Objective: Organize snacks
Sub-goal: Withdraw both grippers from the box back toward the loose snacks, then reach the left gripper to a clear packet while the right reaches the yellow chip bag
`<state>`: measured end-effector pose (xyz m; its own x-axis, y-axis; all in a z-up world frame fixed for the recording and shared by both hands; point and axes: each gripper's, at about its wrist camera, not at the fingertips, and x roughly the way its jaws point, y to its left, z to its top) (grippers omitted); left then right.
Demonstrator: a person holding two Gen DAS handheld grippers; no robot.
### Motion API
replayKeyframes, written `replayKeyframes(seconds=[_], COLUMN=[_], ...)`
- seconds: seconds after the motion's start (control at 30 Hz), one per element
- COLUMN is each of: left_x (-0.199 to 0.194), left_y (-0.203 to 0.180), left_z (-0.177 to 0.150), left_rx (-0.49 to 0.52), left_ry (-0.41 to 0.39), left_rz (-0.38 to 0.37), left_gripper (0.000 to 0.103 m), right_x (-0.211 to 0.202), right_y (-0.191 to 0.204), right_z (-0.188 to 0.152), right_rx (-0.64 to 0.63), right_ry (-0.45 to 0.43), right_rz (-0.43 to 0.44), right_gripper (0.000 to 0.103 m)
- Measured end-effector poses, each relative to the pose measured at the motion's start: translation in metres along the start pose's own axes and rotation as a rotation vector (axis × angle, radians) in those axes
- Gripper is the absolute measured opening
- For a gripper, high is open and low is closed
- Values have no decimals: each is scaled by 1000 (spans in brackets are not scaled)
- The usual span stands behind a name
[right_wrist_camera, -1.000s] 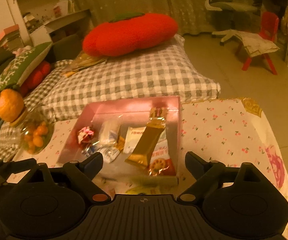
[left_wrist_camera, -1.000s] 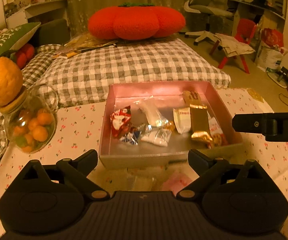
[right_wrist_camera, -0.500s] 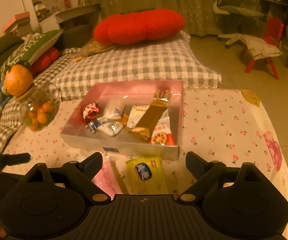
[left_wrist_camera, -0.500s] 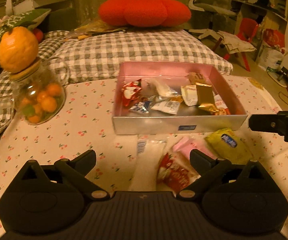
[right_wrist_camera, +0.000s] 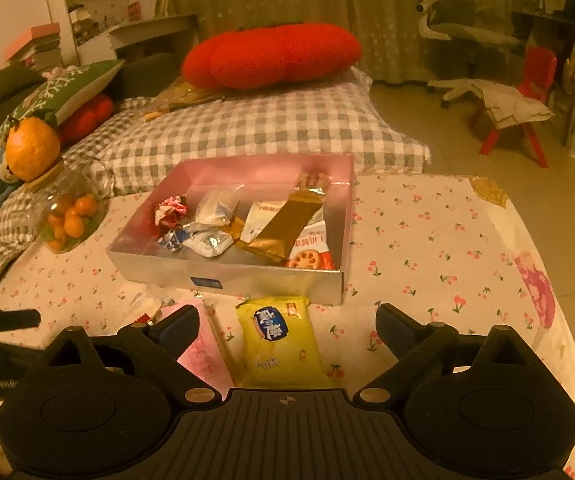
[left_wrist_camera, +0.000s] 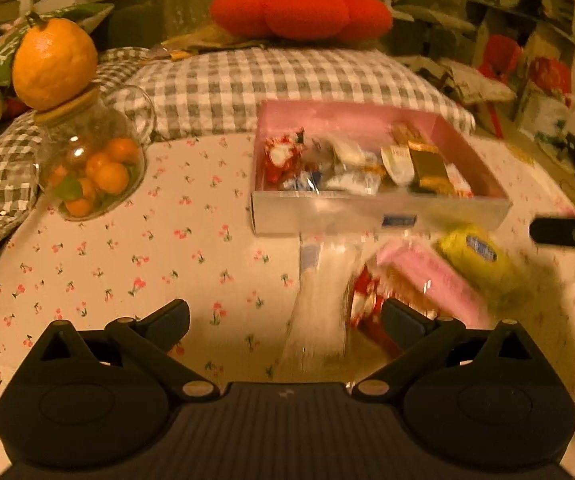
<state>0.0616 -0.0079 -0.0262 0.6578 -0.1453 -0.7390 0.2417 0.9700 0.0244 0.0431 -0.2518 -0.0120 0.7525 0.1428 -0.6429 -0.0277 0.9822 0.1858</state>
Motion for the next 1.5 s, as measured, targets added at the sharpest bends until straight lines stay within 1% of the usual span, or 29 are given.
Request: replayKeyframes(seconds=[0.1,0.2,0.33,0.43,0.47,0.5,0.57,0.63,0.73,0.8,0.83,0.9,0.93,0.97,1.1,1.2,1.33,1.43,1.5], left_x=[5,11,17,21,23,25,29,30,30,29,29,28,29,29,28,25,23,22,23], left_y=[-3,-5,-5,-5,-4,-4,-3,-2,-1,-2,-3,-4,-5,-5,-3,0,9,14,15], left_z=[-7,-11,-13,-13,-13,-13,-12,-11,-10,-10,-10,-10,-9,-9,-8,-9,-9,-9,-10], left_rx=[32,61,72,78,77,77,70,54,42,46,52,64,68,69,50,19,-32,-38,-42], left_ry=[23,40,58,70,76,84,103,107,109,101,96,87,85,82,71,69,95,101,105], left_rz=[-15,-11,-8,-4,-4,-5,-10,-19,-40,-56,-61,-64,-66,-67,-66,-28,22,14,-5], left_gripper=[102,101,100,98,95,90,85,82,73,61,59,49,46,39,30,27,27,29,37], right_x=[3,6,12,16,17,19,22,24,30,33,34,36,37,38,43,46,50,54,58], right_y=[1,3,5,4,4,3,1,0,1,1,1,2,2,3,5,7,8,8,8], right_z=[-3,-8,-14,-17,-18,-18,-19,-21,-23,-23,-23,-23,-23,-22,-22,-22,-21,-21,-21], right_rx=[-17,-49,-90,-97,-95,-91,-85,-85,-95,-101,-101,-99,-97,-96,-101,-107,-103,-101,-100], right_ry=[14,29,55,73,80,86,100,113,125,129,129,130,131,133,142,145,148,154,160], right_rz=[-4,-9,-18,-27,-32,-37,-44,-47,-61,-73,-77,-82,-82,-82,-84,-91,-93,-100,-105], right_gripper=[97,97,97,97,97,97,97,97,97,97,97,97,97,97,97,97,97,97,97])
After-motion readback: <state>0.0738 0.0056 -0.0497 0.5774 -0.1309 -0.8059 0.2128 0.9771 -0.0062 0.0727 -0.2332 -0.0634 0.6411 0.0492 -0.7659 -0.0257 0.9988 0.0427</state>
